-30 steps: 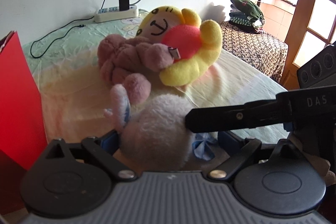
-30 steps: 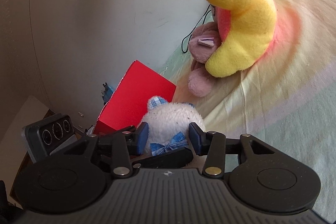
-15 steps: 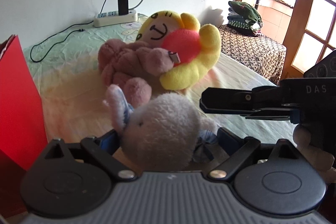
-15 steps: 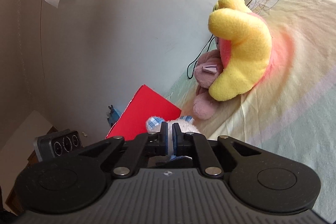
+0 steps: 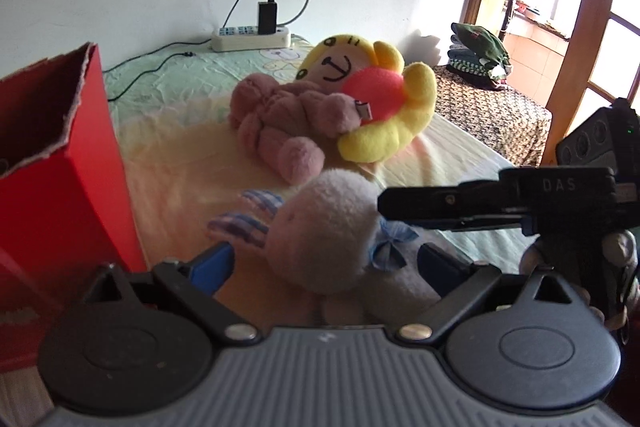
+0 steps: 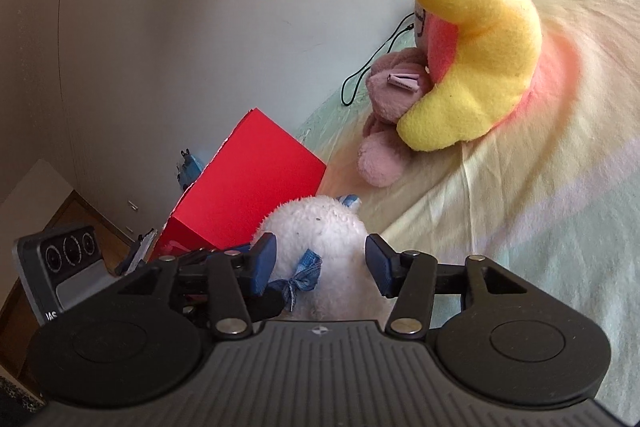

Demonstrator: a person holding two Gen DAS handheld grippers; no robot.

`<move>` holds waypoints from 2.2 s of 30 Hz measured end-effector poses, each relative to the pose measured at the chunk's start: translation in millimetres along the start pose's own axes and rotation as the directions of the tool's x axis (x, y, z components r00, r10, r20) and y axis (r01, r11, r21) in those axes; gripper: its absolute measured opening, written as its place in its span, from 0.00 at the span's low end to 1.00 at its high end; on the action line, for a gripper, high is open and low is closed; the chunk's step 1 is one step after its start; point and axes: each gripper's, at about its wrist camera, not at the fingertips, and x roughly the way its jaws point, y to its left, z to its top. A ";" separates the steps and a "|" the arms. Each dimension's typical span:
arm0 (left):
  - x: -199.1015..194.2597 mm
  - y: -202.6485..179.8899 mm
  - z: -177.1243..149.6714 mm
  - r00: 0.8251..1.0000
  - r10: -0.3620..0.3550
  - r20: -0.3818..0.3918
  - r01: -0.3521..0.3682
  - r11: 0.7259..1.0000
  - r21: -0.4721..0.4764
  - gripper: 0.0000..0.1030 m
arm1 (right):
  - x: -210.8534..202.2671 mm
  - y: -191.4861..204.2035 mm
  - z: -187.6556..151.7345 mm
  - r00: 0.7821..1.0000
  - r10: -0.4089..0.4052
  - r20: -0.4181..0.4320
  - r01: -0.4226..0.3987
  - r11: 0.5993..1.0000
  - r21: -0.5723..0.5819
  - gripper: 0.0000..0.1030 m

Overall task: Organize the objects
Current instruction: 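Close the right gripper on the white bunny's head and lift it, then carry the white bunny over the red box and lower it inside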

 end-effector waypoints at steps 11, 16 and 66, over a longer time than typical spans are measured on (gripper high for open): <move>22.8 -14.7 -7.6 0.985 -0.140 -0.104 0.132 0.988 -0.083 0.85 | 4.8 -5.7 -0.1 0.999 0.014 -0.032 -0.013 0.999 0.052 0.52; 29.3 -5.6 -3.7 0.994 -0.069 -0.080 0.059 0.991 -0.116 0.81 | 9.0 -0.7 -1.8 0.994 0.064 -0.089 -0.063 0.998 0.010 0.44; -38.6 -30.1 9.7 0.978 0.054 0.202 -0.066 0.996 0.052 0.72 | -16.9 85.2 -18.9 0.988 0.061 0.140 -0.008 0.935 -0.356 0.25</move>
